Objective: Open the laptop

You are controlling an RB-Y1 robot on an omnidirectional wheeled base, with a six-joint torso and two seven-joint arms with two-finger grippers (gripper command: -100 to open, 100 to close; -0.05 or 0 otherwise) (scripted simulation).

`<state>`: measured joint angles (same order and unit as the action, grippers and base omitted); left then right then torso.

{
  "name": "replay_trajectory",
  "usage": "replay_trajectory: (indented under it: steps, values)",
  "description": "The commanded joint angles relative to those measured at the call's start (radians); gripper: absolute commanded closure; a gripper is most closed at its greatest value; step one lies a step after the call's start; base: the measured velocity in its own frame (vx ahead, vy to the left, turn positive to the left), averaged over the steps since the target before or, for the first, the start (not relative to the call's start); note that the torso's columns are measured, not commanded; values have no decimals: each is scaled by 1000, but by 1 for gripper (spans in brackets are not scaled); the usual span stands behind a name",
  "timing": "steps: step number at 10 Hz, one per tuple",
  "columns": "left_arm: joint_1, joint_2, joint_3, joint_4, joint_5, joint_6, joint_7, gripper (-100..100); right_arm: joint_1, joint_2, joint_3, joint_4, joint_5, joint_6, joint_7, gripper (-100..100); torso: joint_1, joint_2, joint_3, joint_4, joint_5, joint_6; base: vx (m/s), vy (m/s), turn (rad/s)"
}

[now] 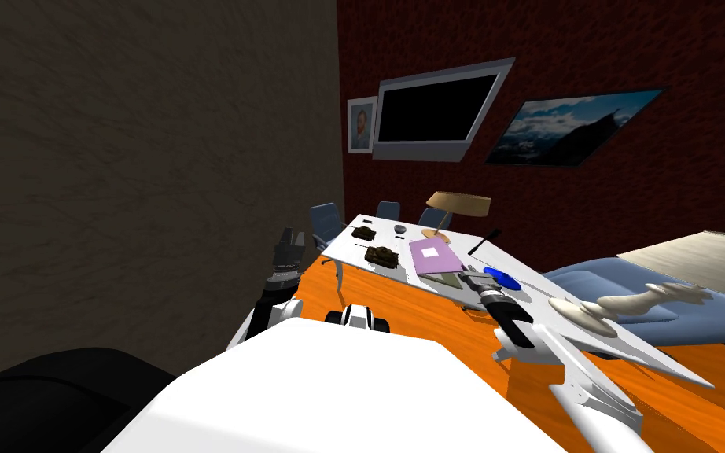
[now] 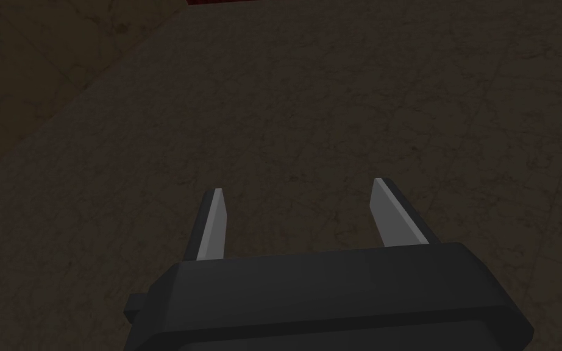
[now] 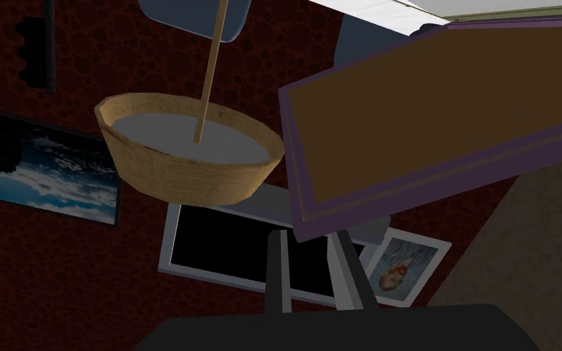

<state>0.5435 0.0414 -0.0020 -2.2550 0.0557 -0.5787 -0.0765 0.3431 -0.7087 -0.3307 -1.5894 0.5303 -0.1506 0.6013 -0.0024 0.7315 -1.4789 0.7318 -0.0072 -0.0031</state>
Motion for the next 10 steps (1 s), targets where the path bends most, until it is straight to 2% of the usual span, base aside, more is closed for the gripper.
replay_trajectory:
  steps: [1,2,3,5,10]
  values:
    - [0,0,0,0,0,0,0,0,-27,62,25,48,-30,-35,-28,100,2,0,0,0,0,-2,-38,-102,13]
    - [0,0,0,0,0,0,0,0,-42,84,31,69,-41,-48,-37,100,4,0,0,1,2,-3,-42,-90,30]
    - [0,0,0,0,0,0,0,0,-21,31,10,45,-49,-20,-53,-100,5,0,0,1,2,-3,-28,-27,32]
    - [0,0,0,0,0,0,0,0,-9,-9,7,31,-64,-1,-78,-100,9,4,1,5,9,2,-9,43,15]
    - [0,0,0,0,0,0,0,0,21,-107,1,-3,-103,47,-143,-100,1,7,3,6,7,3,-10,29,17]
